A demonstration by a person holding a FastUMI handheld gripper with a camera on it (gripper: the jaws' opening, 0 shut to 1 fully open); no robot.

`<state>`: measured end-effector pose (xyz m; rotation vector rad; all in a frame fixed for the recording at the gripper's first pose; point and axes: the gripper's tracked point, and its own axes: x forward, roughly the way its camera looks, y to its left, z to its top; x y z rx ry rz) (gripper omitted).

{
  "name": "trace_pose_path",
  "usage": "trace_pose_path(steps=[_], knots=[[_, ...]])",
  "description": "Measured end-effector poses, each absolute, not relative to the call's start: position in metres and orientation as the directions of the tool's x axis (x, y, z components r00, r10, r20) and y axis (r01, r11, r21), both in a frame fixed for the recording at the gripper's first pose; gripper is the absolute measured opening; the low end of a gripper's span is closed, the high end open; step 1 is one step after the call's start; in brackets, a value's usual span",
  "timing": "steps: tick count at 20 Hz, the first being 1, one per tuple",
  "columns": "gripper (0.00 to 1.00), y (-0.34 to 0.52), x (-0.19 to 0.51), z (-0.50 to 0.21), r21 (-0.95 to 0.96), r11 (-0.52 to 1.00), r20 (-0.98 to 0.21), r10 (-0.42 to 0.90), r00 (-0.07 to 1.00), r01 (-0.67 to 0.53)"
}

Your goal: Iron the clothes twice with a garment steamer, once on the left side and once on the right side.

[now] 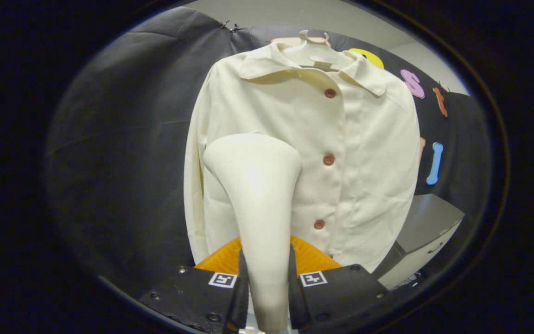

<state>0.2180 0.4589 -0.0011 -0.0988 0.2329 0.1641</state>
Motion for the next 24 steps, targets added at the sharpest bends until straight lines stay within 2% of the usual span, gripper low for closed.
trace_pose_path(steps=[12,24], knots=[[0.36,0.448,0.229,-0.112,-0.138,0.990,-0.300,-0.008,0.954,-0.035],[0.36,0.440,0.222,-0.208,-0.120,0.993,-0.411,-0.044,0.910,-0.007]])
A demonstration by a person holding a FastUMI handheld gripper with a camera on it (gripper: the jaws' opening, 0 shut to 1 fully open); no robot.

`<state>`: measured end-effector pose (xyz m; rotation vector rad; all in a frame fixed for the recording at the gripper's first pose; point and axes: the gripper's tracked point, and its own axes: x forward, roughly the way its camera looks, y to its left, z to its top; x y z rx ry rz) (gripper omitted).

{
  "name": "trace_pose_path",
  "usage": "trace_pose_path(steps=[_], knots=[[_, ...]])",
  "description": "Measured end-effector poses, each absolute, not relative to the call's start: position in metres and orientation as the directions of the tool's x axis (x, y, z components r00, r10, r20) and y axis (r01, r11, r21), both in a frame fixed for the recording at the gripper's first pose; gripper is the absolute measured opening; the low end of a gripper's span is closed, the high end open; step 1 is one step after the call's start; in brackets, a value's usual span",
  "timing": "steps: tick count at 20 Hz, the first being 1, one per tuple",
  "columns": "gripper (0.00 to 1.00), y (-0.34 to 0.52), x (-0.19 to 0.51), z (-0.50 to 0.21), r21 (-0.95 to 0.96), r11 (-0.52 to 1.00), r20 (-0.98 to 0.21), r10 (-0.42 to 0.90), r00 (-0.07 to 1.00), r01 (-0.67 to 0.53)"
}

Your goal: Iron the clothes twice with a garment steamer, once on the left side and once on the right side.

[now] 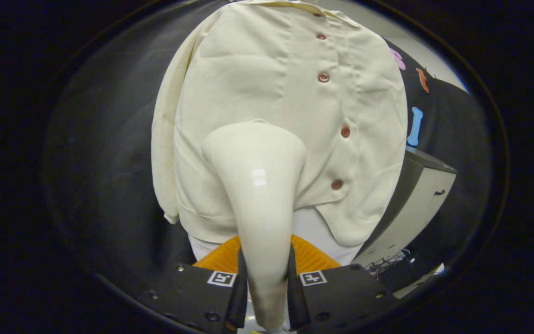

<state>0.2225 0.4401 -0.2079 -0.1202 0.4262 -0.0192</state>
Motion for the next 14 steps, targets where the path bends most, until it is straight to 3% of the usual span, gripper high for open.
trace_pose_path(steps=[9,14], knots=[[0.36,0.453,0.204,-0.279,-0.143,0.989,-0.509,-0.054,0.859,-0.023],[0.36,0.457,0.169,-0.274,-0.142,0.989,-0.510,-0.046,0.859,-0.031]])
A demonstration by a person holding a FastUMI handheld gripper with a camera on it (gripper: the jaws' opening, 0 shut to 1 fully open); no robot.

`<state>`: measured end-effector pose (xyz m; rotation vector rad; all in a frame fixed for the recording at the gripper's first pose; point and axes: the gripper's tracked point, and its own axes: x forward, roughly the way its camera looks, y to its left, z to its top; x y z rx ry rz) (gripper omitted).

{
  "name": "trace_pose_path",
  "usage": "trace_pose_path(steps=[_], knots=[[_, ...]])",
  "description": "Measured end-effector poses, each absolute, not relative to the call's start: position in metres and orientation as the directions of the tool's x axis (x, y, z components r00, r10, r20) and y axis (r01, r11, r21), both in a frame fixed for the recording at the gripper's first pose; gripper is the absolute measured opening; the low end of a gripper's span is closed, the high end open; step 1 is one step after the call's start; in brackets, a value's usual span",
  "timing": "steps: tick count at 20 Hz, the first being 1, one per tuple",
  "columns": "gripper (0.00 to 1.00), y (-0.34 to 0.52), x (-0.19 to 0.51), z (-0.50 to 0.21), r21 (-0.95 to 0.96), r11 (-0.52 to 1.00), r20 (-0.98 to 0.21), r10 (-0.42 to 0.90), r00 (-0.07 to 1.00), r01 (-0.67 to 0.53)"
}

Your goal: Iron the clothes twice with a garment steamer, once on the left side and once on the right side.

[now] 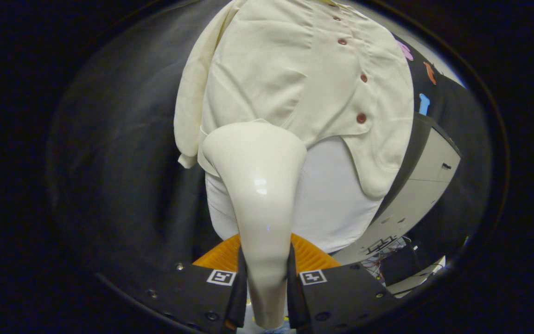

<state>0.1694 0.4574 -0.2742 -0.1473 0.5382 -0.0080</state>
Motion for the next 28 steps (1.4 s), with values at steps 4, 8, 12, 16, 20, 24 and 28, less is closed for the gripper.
trace_pose_path(steps=[4,8,12,16,20,24,28], knots=[[0.36,0.450,0.136,-0.240,-0.124,0.992,-0.472,-0.029,0.881,-0.034],[0.36,0.429,0.104,-0.198,-0.101,0.995,-0.458,-0.042,0.888,-0.005],[0.36,0.407,0.079,-0.137,-0.082,0.997,-0.394,-0.019,0.919,-0.014],[0.35,0.374,0.072,-0.074,-0.052,0.999,-0.301,-0.020,0.953,0.005],[0.35,0.340,0.084,-0.028,-0.030,0.999,-0.230,-0.039,0.972,0.033],[0.35,0.312,0.110,0.013,-0.021,0.999,-0.201,-0.048,0.978,0.045],[0.35,0.297,0.145,0.053,-0.031,0.999,-0.180,-0.041,0.983,0.036]])
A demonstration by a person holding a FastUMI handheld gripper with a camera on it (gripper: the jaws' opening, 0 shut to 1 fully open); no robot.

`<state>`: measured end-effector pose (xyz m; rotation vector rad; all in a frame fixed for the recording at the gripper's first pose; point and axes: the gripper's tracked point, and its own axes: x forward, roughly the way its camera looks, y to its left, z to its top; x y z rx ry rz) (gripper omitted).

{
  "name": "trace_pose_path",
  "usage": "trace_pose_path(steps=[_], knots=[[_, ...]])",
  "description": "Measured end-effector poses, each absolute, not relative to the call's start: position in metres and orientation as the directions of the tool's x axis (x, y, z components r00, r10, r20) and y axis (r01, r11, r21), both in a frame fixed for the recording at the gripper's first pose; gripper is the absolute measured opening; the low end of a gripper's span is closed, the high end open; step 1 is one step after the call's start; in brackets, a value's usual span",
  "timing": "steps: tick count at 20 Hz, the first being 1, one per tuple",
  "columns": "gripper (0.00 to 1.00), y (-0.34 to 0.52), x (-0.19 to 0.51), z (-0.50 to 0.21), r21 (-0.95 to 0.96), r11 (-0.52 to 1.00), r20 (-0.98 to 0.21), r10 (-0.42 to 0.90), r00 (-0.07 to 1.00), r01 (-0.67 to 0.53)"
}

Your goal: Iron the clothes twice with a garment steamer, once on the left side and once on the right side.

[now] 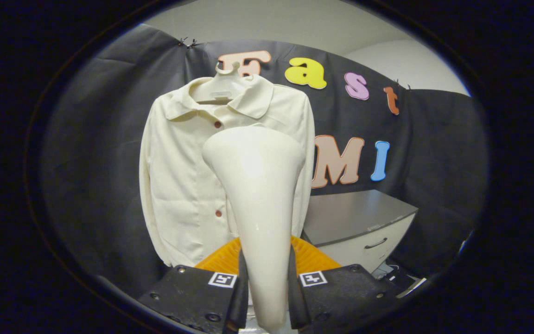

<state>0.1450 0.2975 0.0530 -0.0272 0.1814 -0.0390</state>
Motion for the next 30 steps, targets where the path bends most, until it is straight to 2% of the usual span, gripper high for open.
trace_pose_path(steps=[8,12,20,30], knots=[[0.35,0.280,0.209,0.111,-0.021,1.000,-0.170,-0.024,0.985,0.021],[0.35,0.286,0.234,0.119,-0.018,0.999,-0.195,0.035,0.980,-0.039],[0.35,0.279,0.251,0.107,-0.041,0.998,-0.242,0.029,0.970,-0.040],[0.35,0.271,0.255,0.052,-0.047,0.998,-0.332,0.025,0.943,-0.043]])
